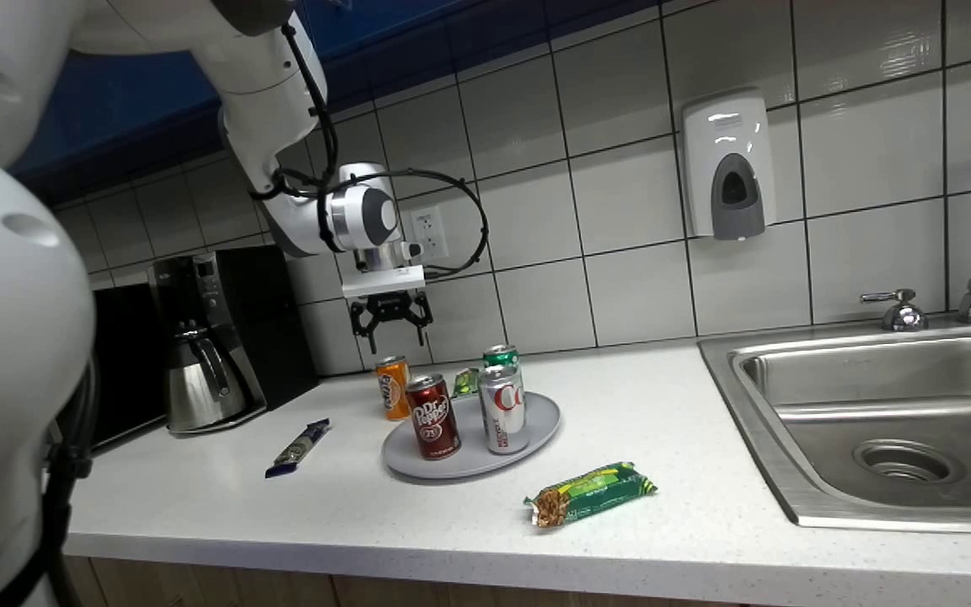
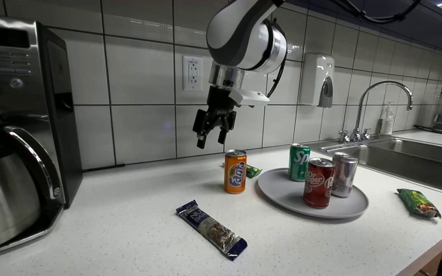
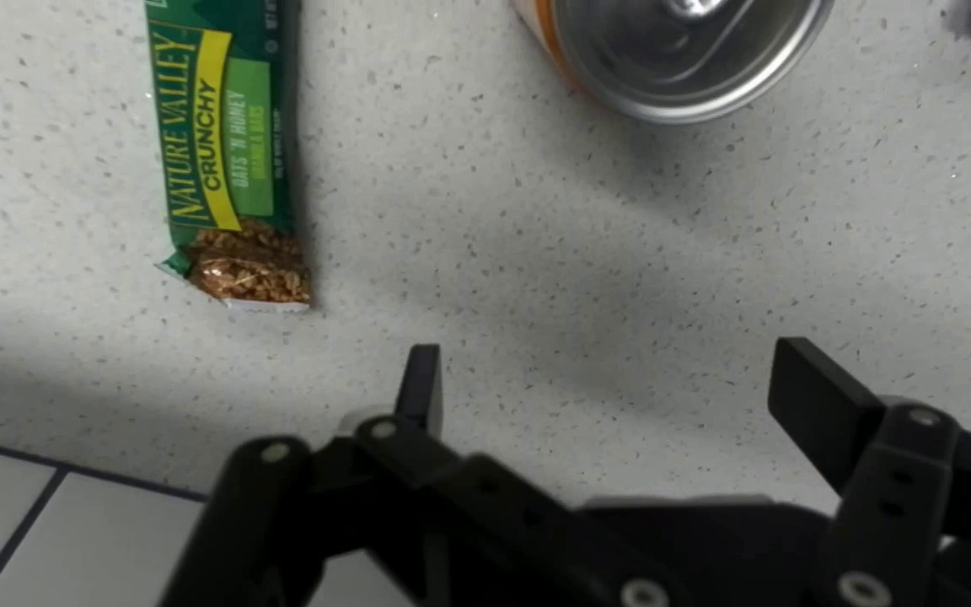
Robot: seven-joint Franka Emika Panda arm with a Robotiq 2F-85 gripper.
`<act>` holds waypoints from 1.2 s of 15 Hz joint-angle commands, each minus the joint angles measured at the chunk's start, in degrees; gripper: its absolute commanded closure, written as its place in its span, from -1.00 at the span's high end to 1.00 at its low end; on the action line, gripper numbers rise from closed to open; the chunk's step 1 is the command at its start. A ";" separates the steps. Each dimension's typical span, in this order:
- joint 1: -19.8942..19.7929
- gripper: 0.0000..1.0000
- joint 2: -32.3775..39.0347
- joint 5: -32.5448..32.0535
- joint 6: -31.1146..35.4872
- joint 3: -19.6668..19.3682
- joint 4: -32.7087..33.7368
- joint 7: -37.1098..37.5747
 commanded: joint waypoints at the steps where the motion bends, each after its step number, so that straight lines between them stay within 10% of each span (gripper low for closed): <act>1: -0.43 1.00 -0.04 0.42 -2.31 0.30 0.34 -0.65; 18: 3.09 1.00 1.26 -1.51 -1.77 -1.12 -1.29 4.12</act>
